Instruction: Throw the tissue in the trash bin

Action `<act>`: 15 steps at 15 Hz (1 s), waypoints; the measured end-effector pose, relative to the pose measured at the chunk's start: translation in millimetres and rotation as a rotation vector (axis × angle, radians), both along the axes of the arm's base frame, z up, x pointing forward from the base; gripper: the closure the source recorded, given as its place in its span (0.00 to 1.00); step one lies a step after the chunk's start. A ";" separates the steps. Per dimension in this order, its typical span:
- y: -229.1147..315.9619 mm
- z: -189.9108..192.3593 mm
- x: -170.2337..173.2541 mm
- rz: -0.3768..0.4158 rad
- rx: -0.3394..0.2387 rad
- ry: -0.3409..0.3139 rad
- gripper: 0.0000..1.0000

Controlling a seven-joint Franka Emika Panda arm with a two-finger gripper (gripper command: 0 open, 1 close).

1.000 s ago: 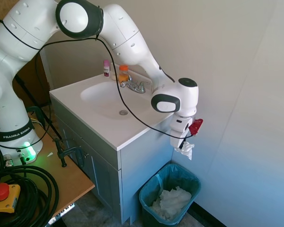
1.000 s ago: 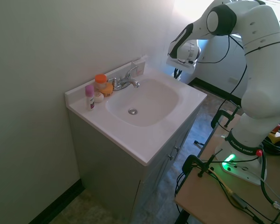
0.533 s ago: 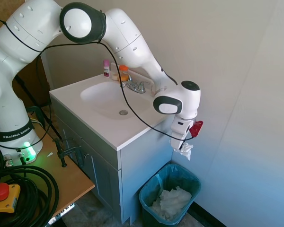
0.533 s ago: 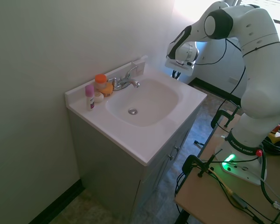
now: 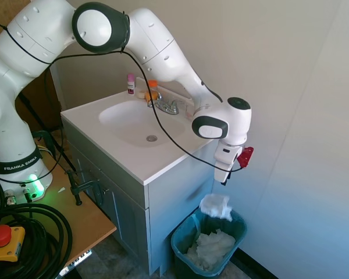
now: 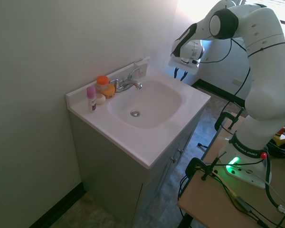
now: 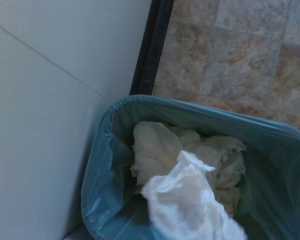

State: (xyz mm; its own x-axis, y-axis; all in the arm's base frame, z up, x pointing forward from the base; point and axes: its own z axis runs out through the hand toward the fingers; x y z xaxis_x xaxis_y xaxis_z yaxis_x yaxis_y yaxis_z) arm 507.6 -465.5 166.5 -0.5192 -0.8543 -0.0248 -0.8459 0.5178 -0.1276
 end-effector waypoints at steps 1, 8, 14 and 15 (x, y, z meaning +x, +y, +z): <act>1.7 13.4 1.8 0.029 0.011 -0.018 0.00; 69.6 125.6 -26.8 0.238 0.043 -0.156 0.00; 159.8 172.4 -91.6 0.511 0.095 -0.129 0.00; 169.8 177.5 -101.9 0.558 0.099 -0.123 0.00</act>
